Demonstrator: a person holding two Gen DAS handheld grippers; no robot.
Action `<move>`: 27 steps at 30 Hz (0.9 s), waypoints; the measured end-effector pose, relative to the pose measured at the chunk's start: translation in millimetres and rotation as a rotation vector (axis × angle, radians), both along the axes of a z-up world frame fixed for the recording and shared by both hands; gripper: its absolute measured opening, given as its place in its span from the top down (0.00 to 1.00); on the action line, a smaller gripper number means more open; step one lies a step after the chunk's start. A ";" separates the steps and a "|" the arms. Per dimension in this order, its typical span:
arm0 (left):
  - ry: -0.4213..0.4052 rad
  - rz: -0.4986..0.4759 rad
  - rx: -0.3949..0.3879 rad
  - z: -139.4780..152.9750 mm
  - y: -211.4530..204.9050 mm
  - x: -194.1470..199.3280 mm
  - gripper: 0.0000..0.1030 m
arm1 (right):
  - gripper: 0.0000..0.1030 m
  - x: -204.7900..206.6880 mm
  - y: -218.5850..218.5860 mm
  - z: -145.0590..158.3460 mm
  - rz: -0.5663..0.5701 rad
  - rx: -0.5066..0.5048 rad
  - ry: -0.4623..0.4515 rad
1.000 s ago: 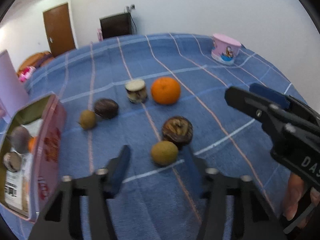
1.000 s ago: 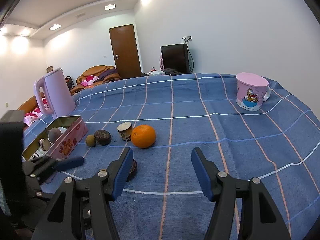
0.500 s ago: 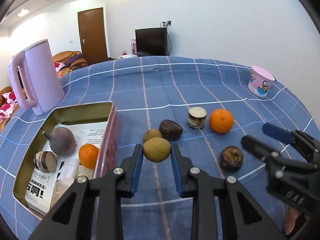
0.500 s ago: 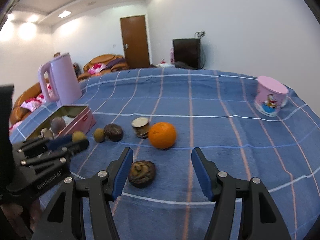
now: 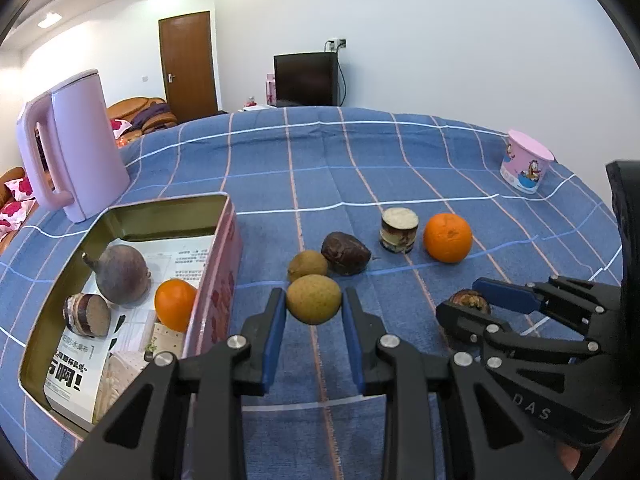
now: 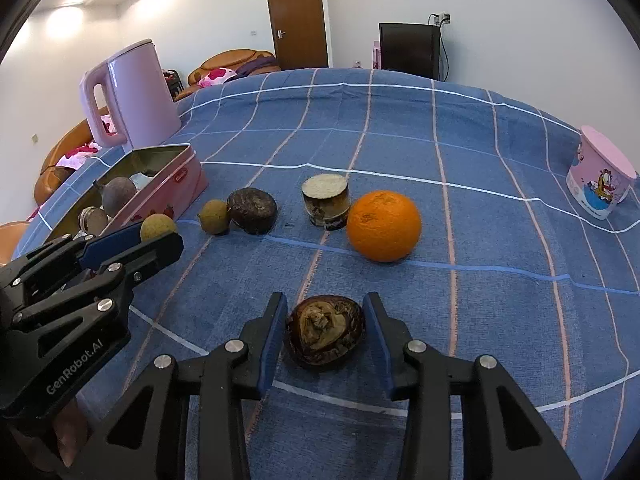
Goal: Organize fruits
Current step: 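Grasp the wrinkled brown fruit with the right tool while the left tool holds its fruit, then lift both held fruits off the table and hold them up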
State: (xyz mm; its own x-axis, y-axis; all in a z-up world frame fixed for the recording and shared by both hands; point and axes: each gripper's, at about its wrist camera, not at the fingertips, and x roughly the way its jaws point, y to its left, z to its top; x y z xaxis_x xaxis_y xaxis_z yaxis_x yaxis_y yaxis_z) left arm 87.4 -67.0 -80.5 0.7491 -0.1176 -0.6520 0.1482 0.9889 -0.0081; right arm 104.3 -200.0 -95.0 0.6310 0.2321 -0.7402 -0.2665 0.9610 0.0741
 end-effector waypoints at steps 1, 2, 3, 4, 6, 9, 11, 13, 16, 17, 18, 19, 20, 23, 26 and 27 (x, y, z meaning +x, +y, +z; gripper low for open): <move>-0.004 0.000 0.004 0.4 -0.3 -0.6 0.71 | 0.60 -0.8 -0.2 0.3 0.003 0.002 -0.002; -0.011 0.001 0.007 1.1 -0.6 -1.5 0.71 | 0.60 -1.8 -0.7 1.7 0.003 0.003 -0.008; -0.017 -0.001 0.008 1.8 -0.7 -2.6 0.71 | 0.60 -4.1 -1.2 3.2 0.004 0.007 -0.019; -0.022 -0.002 0.008 2.3 -0.7 -3.2 0.71 | 0.61 -3.9 -1.2 4.3 0.006 0.010 -0.028; -0.028 -0.001 0.011 2.7 -1.1 -4.0 0.71 | 0.60 -6.6 -2.0 6.5 0.007 0.014 -0.048; -0.035 -0.001 0.010 3.7 -0.4 -4.9 0.71 | 0.60 -12.0 -5.2 12.3 0.010 0.022 -0.074; -0.040 -0.001 0.010 4.2 0.0 -5.7 0.71 | 0.60 -16.0 -5.9 16.0 0.015 0.026 -0.095; -0.047 0.000 0.012 5.0 0.2 -6.5 0.71 | 0.60 -17.2 -5.8 18.4 0.014 0.025 -0.109; -0.055 -0.001 0.014 5.9 -0.1 -7.8 0.71 | 0.60 -20.3 -7.1 21.2 0.018 0.034 -0.134; -0.057 0.000 0.015 6.0 -0.9 -8.3 0.71 | 0.60 -21.3 -7.6 21.7 0.016 0.036 -0.141; -0.060 0.000 0.015 6.0 -1.0 -8.9 0.71 | 0.60 -22.6 -8.4 22.7 0.016 0.040 -0.149; -0.061 -0.001 0.015 6.1 -1.0 -9.0 0.71 | 0.60 -23.5 -9.0 23.4 0.015 0.043 -0.156; -0.063 -0.001 0.015 6.3 -1.0 -9.1 0.71 | 0.60 -24.5 -9.8 24.4 0.013 0.045 -0.163; -0.069 0.000 0.017 7.1 -1.2 -9.8 0.71 | 0.60 -27.5 -10.3 27.0 0.011 0.053 -0.186; -0.075 0.001 0.020 7.5 -1.6 -11.2 0.71 | 0.60 -30.4 -11.2 29.4 0.008 0.057 -0.208; -0.078 0.002 0.021 7.8 -1.6 -11.6 0.71 | 0.60 -31.1 -11.1 29.9 0.007 0.057 -0.214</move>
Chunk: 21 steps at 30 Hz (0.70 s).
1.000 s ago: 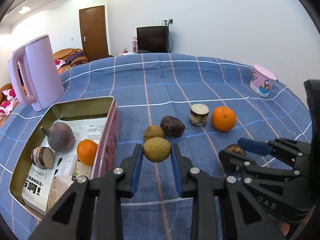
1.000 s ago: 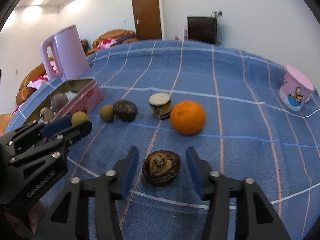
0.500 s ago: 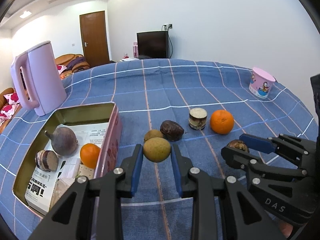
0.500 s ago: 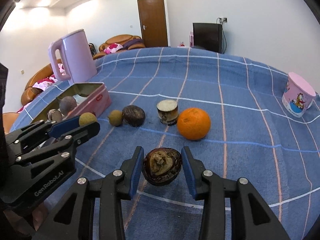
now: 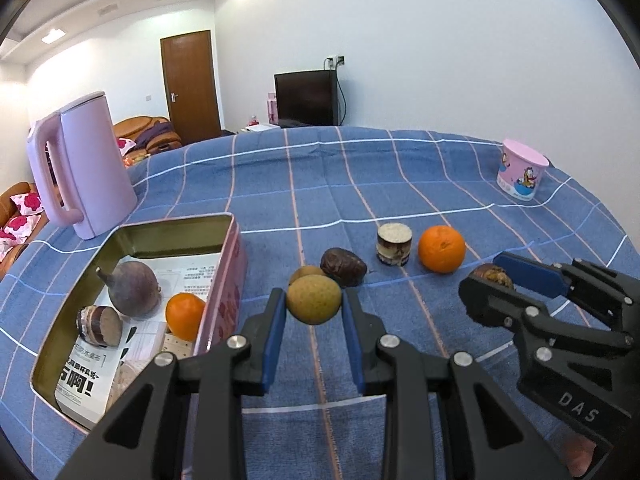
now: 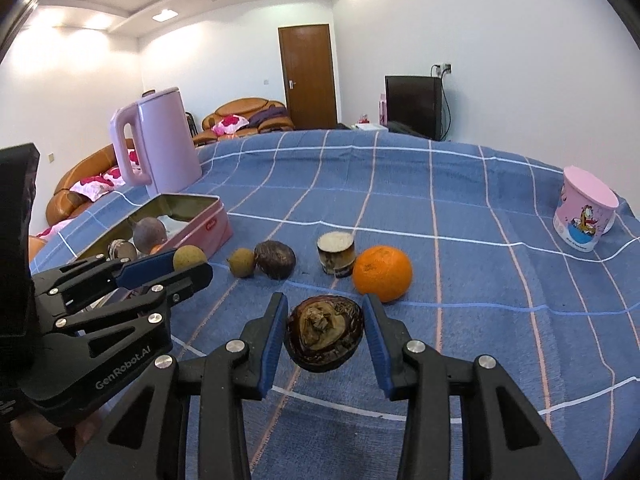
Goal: Organize fruits
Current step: 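Lift both held fruits off the table and hold them up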
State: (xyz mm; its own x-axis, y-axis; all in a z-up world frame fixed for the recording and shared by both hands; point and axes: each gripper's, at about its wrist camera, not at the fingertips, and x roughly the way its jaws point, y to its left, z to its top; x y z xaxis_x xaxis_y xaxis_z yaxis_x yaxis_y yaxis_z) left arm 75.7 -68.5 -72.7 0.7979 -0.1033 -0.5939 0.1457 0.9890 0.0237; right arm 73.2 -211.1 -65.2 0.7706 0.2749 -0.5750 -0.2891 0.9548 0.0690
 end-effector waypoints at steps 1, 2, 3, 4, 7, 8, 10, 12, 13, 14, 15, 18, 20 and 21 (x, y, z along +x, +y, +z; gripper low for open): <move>-0.003 0.000 0.001 0.4 -0.3 -0.5 0.71 | 0.60 -1.1 0.4 0.5 0.000 0.001 -0.007; -0.006 0.001 0.002 0.8 -0.7 -0.9 0.71 | 0.60 -2.1 0.2 1.3 -0.001 0.002 -0.014; -0.010 0.001 0.003 0.8 -0.8 -1.6 0.71 | 0.60 -3.3 -0.2 2.4 -0.002 0.003 -0.022; -0.014 0.001 0.004 1.3 -0.7 -2.3 0.71 | 0.60 -4.3 -0.4 3.4 -0.004 0.005 -0.031; -0.029 0.002 0.009 2.5 -1.0 -5.0 0.71 | 0.60 -7.0 -0.3 5.7 -0.006 0.011 -0.054; -0.035 0.004 0.012 3.1 -1.0 -5.9 0.71 | 0.60 -8.2 -0.6 6.5 -0.007 0.013 -0.062; -0.043 0.004 0.015 4.0 -1.8 -7.1 0.71 | 0.60 -10.6 -2.4 7.6 -0.009 0.015 -0.073; -0.053 0.006 0.020 4.7 -2.0 -8.2 0.71 | 0.60 -12.2 -2.5 8.6 -0.012 0.015 -0.084; -0.056 0.006 0.021 4.8 -2.2 -8.9 0.71 | 0.60 -13.5 -2.4 9.2 -0.013 0.015 -0.089; -0.060 0.006 0.022 5.3 -2.2 -9.2 0.71 | 0.60 -14.6 -2.7 9.8 -0.014 0.016 -0.096; -0.063 0.007 0.023 5.5 -2.3 -9.5 0.71 | 0.60 -15.7 -3.1 9.8 -0.015 0.017 -0.101; -0.071 0.008 0.024 6.4 -2.6 -10.7 0.71 | 0.60 -18.8 -3.5 11.0 -0.019 0.018 -0.118; -0.078 0.010 0.024 7.0 -2.7 -11.9 0.71 | 0.60 -21.0 -3.9 12.2 -0.022 0.019 -0.131; -0.082 0.011 0.025 7.1 -3.0 -12.6 0.71 | 0.60 -22.5 -4.0 12.9 -0.023 0.019 -0.139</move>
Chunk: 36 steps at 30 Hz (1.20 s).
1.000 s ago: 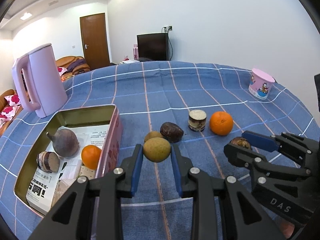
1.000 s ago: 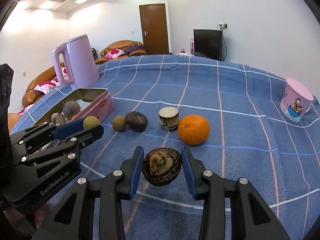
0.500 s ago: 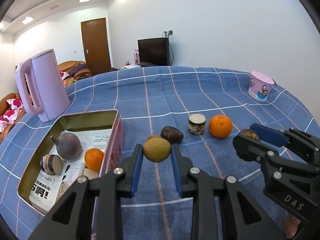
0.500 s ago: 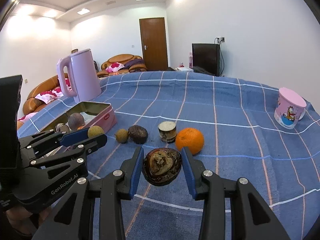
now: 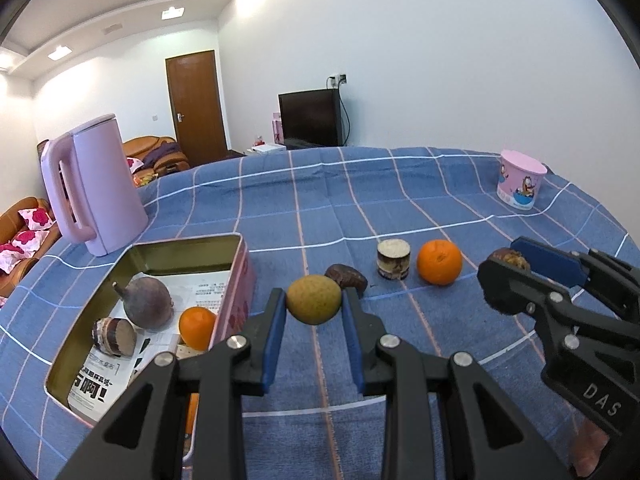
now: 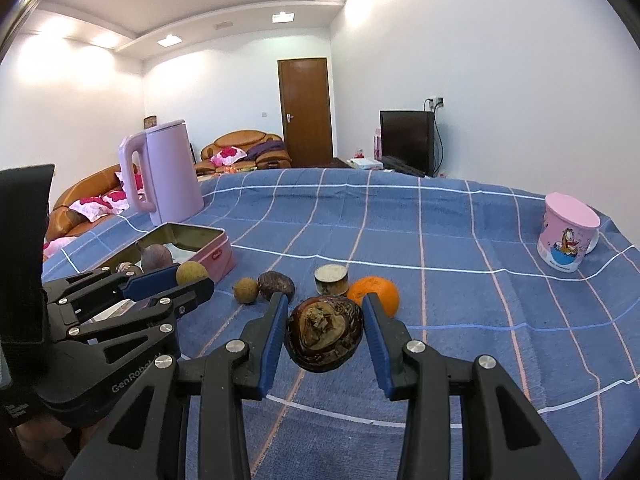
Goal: Organize fruits
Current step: 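Lift both held fruits off the table and hold them up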
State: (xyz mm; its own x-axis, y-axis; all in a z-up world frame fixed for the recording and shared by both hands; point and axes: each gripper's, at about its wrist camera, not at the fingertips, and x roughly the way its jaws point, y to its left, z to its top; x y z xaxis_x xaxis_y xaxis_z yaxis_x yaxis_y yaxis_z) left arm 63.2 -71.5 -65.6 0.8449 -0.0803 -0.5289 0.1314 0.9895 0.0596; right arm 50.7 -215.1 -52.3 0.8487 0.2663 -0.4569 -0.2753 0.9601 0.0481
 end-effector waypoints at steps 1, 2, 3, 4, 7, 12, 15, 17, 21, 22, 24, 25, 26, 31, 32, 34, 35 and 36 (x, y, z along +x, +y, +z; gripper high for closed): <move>-0.004 0.001 0.001 0.4 0.0 -0.6 0.71 | 0.60 -0.8 0.2 0.2 -0.001 0.000 -0.005; -0.008 0.001 0.002 0.7 0.0 -1.4 0.71 | 0.60 -2.1 -0.5 0.7 -0.002 0.000 -0.011; -0.011 0.002 0.004 0.9 -0.2 -1.9 0.71 | 0.60 -3.2 -0.4 1.1 -0.001 0.000 -0.017; -0.014 0.002 0.006 1.0 -0.4 -2.7 0.71 | 0.60 -3.8 -0.4 1.4 -0.002 -0.001 -0.020; -0.027 0.001 0.010 2.2 -0.8 -4.6 0.71 | 0.60 -5.7 -0.3 2.7 -0.004 0.000 -0.034; -0.048 0.003 0.015 3.9 -0.8 -7.6 0.71 | 0.60 -10.6 -0.8 5.1 -0.007 0.004 -0.064; -0.059 0.003 0.013 4.8 -0.3 -9.3 0.71 | 0.60 -13.1 -1.3 6.4 -0.007 0.004 -0.081; -0.067 0.004 0.011 5.5 0.2 -10.3 0.71 | 0.60 -14.5 -0.4 6.9 -0.008 0.002 -0.092; -0.079 0.006 0.009 6.6 0.8 -12.2 0.71 | 0.60 -18.4 -0.2 7.9 -0.008 0.004 -0.111; -0.081 0.007 0.009 6.9 0.9 -12.6 0.71 | 0.60 -18.9 -0.1 8.2 -0.008 0.005 -0.114; -0.089 0.009 0.006 7.6 1.7 -14.1 0.71 | 0.60 -19.6 -0.3 8.6 -0.009 0.006 -0.119; -0.094 0.010 0.005 7.9 1.9 -15.0 0.71 | 0.60 -19.9 -0.2 8.8 -0.009 0.006 -0.121; -0.098 0.012 0.005 8.3 1.8 -15.7 0.71 | 0.60 -20.2 -0.3 9.0 -0.010 0.007 -0.123; -0.130 0.018 0.006 10.5 1.7 -20.8 0.71 | 0.60 -22.5 -1.2 9.3 -0.013 0.010 -0.139; -0.136 0.020 0.007 11.0 1.5 -21.6 0.71 | 0.60 -22.6 -1.2 9.5 -0.013 0.010 -0.140; -0.144 0.020 0.008 11.5 1.2 -22.5 0.71 | 0.60 -23.2 -1.3 9.0 -0.016 0.010 -0.144; -0.146 0.020 0.008 11.9 1.1 -22.7 0.71 | 0.60 -23.2 -1.5 9.1 -0.017 0.011 -0.146; -0.148 0.021 0.008 12.0 1.2 -23.2 0.71 | 0.60 -23.6 -1.7 9.2 -0.018 0.012 -0.149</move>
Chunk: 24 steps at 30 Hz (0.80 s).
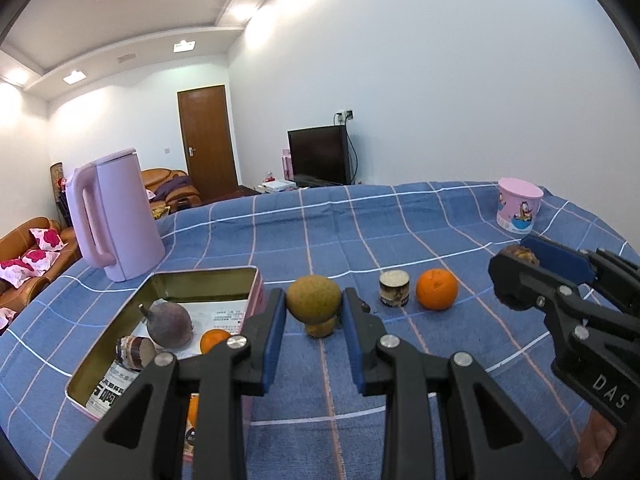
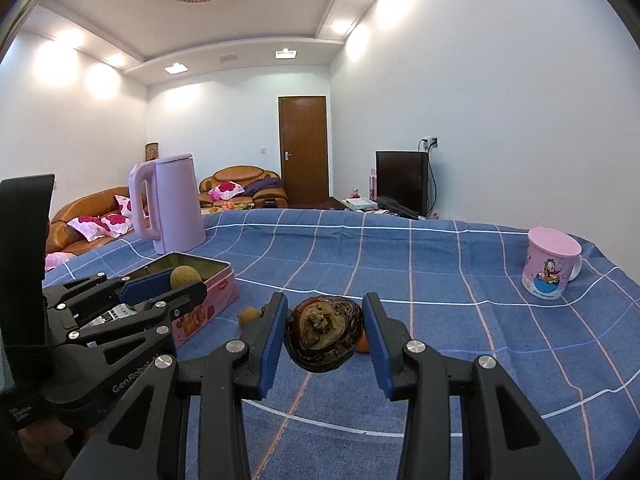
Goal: Organize fruits
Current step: 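Lift both held fruits off the table and hold them up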
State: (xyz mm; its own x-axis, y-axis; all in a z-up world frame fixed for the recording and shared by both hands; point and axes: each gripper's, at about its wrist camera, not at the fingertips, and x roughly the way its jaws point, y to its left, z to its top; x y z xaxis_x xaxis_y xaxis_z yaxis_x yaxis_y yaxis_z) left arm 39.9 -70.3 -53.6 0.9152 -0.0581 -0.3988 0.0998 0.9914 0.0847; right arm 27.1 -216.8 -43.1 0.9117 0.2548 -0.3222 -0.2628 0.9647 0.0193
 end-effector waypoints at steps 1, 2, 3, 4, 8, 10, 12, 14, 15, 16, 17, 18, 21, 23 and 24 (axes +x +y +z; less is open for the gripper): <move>-0.004 0.002 -0.001 0.3 0.1 -0.6 0.71 | 0.60 -0.3 -0.2 -0.1 -0.001 0.001 -0.002; -0.007 0.003 -0.002 0.6 0.5 -0.8 0.71 | 0.60 -1.1 -0.7 0.0 -0.002 0.001 -0.005; -0.010 0.004 -0.003 0.6 0.8 -1.7 0.71 | 0.60 -1.5 -1.1 0.0 -0.003 0.002 -0.008; -0.014 0.006 -0.005 1.0 1.2 -2.3 0.71 | 0.60 -2.0 -1.4 0.1 -0.005 0.002 -0.011; -0.031 0.015 -0.012 2.5 2.7 -4.8 0.71 | 0.61 -6.3 -1.7 0.8 -0.012 0.001 -0.025; -0.041 0.021 -0.012 2.8 2.9 -6.4 0.71 | 0.61 -8.9 -1.6 2.2 -0.013 0.002 -0.040; -0.055 0.025 -0.012 3.5 3.3 -9.1 0.71 | 0.60 -11.2 -1.1 3.4 -0.015 0.000 -0.052; -0.066 0.027 -0.011 4.0 3.8 -10.9 0.71 | 0.61 -12.6 -0.6 4.3 -0.018 -0.002 -0.060; -0.070 0.031 -0.011 4.3 4.1 -11.5 0.71 | 0.60 -13.3 -0.8 4.4 -0.019 -0.002 -0.062; -0.074 0.032 -0.011 4.5 4.4 -11.9 0.71 | 0.60 -13.5 -1.3 4.6 -0.021 -0.002 -0.063; -0.076 0.033 -0.011 4.6 4.9 -12.1 0.71 | 0.60 -13.7 -1.5 4.8 -0.023 -0.002 -0.064; -0.076 0.035 -0.012 4.7 5.7 -12.3 0.71 | 0.61 -13.9 -1.8 4.9 -0.026 -0.002 -0.066; -0.076 0.044 -0.016 4.5 8.7 -12.5 0.71 | 0.60 -14.1 -2.5 4.9 -0.029 -0.003 -0.068; -0.074 0.048 -0.015 4.4 10.5 -12.2 0.71 | 0.60 -13.9 -1.2 4.9 -0.029 -0.008 -0.067; -0.073 0.051 -0.014 4.4 10.9 -12.1 0.71 | 0.60 -13.7 -0.6 4.9 -0.030 -0.010 -0.066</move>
State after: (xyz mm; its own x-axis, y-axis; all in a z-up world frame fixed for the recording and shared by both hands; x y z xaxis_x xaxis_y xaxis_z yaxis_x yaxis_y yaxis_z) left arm 27.8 -59.4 -49.2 0.9436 -0.0161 -0.3306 0.0437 0.9961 0.0763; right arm 13.5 -217.4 -38.2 0.9381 0.2243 -0.2638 -0.2345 0.9721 -0.0073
